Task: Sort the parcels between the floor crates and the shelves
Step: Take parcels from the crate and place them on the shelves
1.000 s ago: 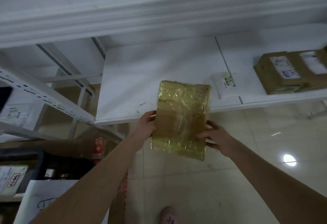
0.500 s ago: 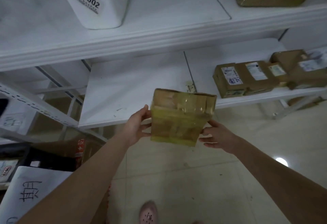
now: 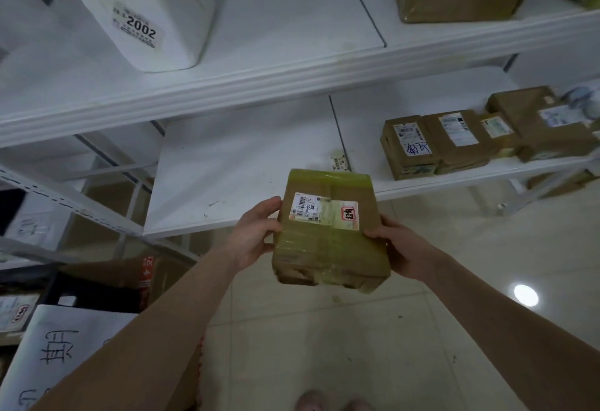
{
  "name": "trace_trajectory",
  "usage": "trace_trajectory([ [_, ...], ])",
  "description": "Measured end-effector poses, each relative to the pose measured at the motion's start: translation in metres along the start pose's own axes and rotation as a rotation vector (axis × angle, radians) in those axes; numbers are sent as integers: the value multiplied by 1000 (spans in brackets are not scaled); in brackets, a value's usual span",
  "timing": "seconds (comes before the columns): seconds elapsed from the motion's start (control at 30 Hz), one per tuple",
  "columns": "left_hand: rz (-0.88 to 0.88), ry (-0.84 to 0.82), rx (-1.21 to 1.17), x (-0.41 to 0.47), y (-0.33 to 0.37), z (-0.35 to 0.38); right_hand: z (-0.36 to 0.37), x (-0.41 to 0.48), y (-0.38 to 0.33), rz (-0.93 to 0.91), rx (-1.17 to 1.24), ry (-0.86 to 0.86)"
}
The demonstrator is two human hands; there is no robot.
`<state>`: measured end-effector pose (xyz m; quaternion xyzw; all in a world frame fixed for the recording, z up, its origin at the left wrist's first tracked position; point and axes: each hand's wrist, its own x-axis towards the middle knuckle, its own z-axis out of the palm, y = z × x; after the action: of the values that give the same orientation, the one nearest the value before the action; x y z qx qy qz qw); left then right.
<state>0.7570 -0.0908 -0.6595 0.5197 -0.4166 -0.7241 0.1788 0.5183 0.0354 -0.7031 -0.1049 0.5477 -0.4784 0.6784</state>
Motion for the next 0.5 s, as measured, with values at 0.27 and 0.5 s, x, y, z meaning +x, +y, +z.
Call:
trace_trajectory([
  [0.27,-124,82,32,11,-16,-15,19,4,1,-18,96,157],
  [0.5,-368,5,-32,6,-34,9,57,9,16,-170,235,251],
])
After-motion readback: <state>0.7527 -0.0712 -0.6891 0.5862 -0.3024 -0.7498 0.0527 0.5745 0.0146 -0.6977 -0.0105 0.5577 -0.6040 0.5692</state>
